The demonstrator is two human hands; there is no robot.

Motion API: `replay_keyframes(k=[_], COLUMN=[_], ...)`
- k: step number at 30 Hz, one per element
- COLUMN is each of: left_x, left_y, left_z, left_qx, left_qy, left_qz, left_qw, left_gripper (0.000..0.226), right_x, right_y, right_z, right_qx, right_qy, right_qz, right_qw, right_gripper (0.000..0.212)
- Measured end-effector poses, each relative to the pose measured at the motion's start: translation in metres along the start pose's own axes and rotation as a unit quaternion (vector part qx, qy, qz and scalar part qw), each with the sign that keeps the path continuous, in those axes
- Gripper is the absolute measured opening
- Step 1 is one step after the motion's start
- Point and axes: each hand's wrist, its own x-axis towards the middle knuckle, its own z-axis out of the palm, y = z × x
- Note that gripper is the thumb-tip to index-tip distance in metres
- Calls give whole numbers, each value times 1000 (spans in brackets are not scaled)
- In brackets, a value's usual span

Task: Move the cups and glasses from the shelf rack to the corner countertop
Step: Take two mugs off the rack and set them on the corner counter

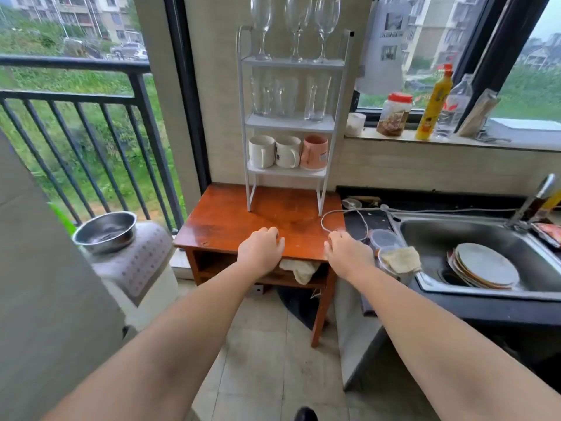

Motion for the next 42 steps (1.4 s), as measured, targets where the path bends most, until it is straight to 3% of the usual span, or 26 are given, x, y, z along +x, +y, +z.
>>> replay_keyframes(k=[4,8,12,16,21,24,28,31,36,39,42], left_x=[79,165,230,282,337,366,383,389,387,380,372], left_y=[-3,0,3,3,4,4,6,6,8,10,9], left_z=[14,22,26,35,40,42,48,53,50,46,40], left_qx=[-7,-32,-67,-144,-312,-370,-452,-485,-532,-547,-533], left_qy=[7,13,5,-19,-18,-28,-45,-59,-71,-78,-59], left_qz=[-18,-39,-54,-83,-143,-169,-170,-175,-180,-200,-209], left_qw=[1000,999,996,986,939,913,875,855,824,809,818], left_gripper=[37,37,38,38,38,40,29,28,27,31,41], right_x=[81,168,233,290,344,369,386,391,391,387,380], right_y=[16,28,33,25,6,-5,-21,-23,-13,-9,0], right_z=[13,7,9,22,30,33,41,45,44,48,47], right_qx=[-12,8,20,149,417,503,626,653,656,629,596], right_qy=[0,-25,-19,-34,-41,-24,-48,-42,-51,-49,-33], right_qz=[-16,8,9,55,138,160,246,269,267,269,261], right_qw=[1000,1000,1000,987,898,849,738,706,705,728,758], right_gripper=[55,34,34,34,31,27,24,20,30,39,48])
